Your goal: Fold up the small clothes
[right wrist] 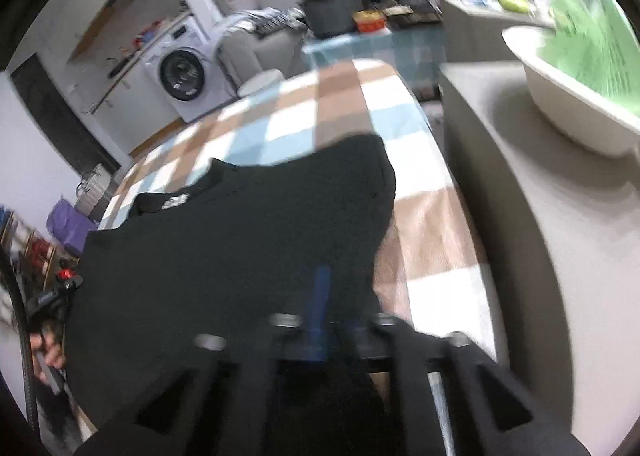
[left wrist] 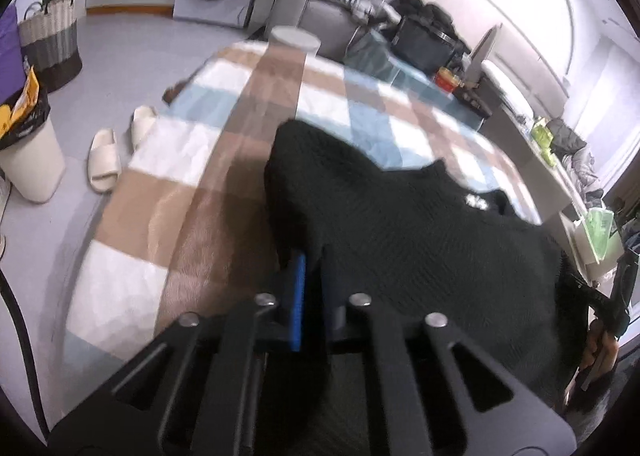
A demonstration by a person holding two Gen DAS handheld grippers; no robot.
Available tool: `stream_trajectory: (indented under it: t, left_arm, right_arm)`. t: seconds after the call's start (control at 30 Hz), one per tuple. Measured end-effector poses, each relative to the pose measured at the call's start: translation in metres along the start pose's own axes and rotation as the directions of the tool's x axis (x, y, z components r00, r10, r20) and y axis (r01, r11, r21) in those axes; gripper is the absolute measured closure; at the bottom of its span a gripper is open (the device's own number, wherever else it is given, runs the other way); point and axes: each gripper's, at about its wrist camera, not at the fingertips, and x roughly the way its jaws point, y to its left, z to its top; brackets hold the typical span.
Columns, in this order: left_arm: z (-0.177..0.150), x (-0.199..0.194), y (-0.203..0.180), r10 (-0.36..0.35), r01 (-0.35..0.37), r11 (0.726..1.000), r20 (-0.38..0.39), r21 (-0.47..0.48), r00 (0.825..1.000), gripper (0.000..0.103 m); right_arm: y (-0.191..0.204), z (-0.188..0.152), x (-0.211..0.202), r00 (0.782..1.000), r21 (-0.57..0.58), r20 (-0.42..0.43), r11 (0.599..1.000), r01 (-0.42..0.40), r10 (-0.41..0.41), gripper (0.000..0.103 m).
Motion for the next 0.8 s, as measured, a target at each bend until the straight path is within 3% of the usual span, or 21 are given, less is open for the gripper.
stream_trajectory:
  t: [0.03, 0.1, 0.2, 0.27, 0.37, 0.5, 0.57, 0.6, 0.63, 0.7, 0.8]
  left_arm:
    - [0.003, -0.005, 0.0, 0.0, 0.0, 1.0, 0.023, 0.001, 1.0, 0.101]
    - [0.007, -0.007, 0.004, 0.035, -0.034, 0.999, 0.046, -0.009, 0.998, 0.101]
    - [0.008, 0.003, 0.012, 0.117, -0.117, 0.993, -0.012, -0.023, 0.993, 0.101]
    - [0.002, 0.0, 0.012, 0.127, -0.127, 0.992, -0.013, -0.014, 0.992, 0.101]
    - [-0.008, -0.019, 0.007, 0.145, -0.145, 0.989, 0.005, 0.014, 0.989, 0.097]
    - [-0.025, -0.051, -0.003, 0.148, -0.15, 0.988, 0.048, 0.026, 0.988, 0.081]
    - [-0.04, -0.069, -0.008, 0.125, -0.127, 0.991, 0.068, 0.027, 0.99, 0.072]
    - [-0.048, -0.077, -0.01, 0.123, -0.125, 0.992, 0.077, 0.022, 0.989, 0.063]
    - [-0.059, -0.085, -0.012, 0.126, -0.128, 0.992, 0.081, 0.016, 0.989, 0.054]
    - [-0.078, -0.096, -0.016, 0.114, -0.115, 0.993, 0.079, 0.014, 0.99, 0.045]
    - [-0.107, -0.106, -0.024, 0.086, -0.087, 0.996, 0.051, 0.018, 0.995, 0.042]
  right_arm:
    - [0.002, 0.001, -0.007, 0.999, -0.013, 0.033, 1.0, -0.007, 0.007, 0.099]
    - [0.002, 0.002, -0.011, 0.997, -0.025, 0.042, 0.998, 0.065, -0.064, 0.099]
    - [-0.009, 0.001, 0.005, 0.984, 0.002, -0.057, 0.986, 0.168, -0.168, 0.095]
    - [-0.013, -0.004, 0.002, 0.984, 0.033, -0.077, 0.986, 0.166, -0.163, 0.091]
    - [-0.009, -0.012, -0.022, 0.988, 0.013, -0.027, 0.988, 0.152, -0.152, 0.081]
    - [0.002, -0.033, -0.06, 0.99, -0.029, 0.018, 0.989, 0.144, -0.143, 0.076]
    - [0.004, -0.05, -0.073, 0.995, -0.035, 0.007, 0.995, 0.097, -0.097, 0.068]
    - [0.005, -0.058, -0.078, 0.996, -0.036, 0.004, 0.996, 0.085, -0.084, 0.061]
    - [0.003, -0.07, -0.083, 0.997, -0.035, 0.003, 0.997, 0.072, -0.072, 0.06]
    - [-0.001, -0.093, -0.086, 0.999, -0.019, -0.025, 0.999, 0.038, -0.038, 0.06]
    - [-0.005, -0.116, -0.085, 0.998, -0.011, -0.048, 1.0, 0.028, -0.029, 0.06]
